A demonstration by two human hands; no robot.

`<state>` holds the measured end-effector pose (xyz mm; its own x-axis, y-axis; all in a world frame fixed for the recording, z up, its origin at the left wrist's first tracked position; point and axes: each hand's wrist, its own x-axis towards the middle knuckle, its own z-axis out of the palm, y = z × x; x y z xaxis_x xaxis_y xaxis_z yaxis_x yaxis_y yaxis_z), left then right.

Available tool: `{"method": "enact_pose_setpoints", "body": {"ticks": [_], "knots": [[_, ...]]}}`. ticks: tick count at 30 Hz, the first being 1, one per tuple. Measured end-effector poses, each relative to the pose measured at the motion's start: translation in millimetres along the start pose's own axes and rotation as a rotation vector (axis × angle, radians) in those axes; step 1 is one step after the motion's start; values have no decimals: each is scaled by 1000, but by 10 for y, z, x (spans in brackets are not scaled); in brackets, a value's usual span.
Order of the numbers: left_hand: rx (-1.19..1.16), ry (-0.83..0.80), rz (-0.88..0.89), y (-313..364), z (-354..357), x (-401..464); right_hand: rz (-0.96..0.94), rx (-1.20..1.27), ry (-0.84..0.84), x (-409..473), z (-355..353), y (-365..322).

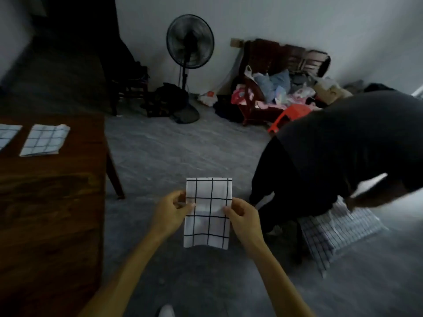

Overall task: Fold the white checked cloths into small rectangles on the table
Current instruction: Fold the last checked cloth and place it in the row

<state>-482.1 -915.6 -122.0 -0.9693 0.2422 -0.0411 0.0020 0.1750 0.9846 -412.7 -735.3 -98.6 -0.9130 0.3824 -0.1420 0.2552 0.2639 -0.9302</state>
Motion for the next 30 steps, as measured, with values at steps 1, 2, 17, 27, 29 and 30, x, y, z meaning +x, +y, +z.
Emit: {"method": "enact_pose_setpoints", "body": {"ticks": [1,2,17,27,29,30], "knots": [[18,11,10,16,-43,160,-13,-33,-15,212,37,-61],[40,27,16,17,-90,321,-22,-58,-31,430,89,-98],[166,292,-93,-64,-663,3119,-37,76,-346,3876,1143,-438],[203,600,-175,266,-1483,4698,-77,88,-650,5737,2072,-1534],[203,639,-191,166,-1696,4937,-101,64,-712,6017,2361,-1676],[201,666,-203,101,-1817,5057,-121,50,-741,6156,2534,-1739]]}}
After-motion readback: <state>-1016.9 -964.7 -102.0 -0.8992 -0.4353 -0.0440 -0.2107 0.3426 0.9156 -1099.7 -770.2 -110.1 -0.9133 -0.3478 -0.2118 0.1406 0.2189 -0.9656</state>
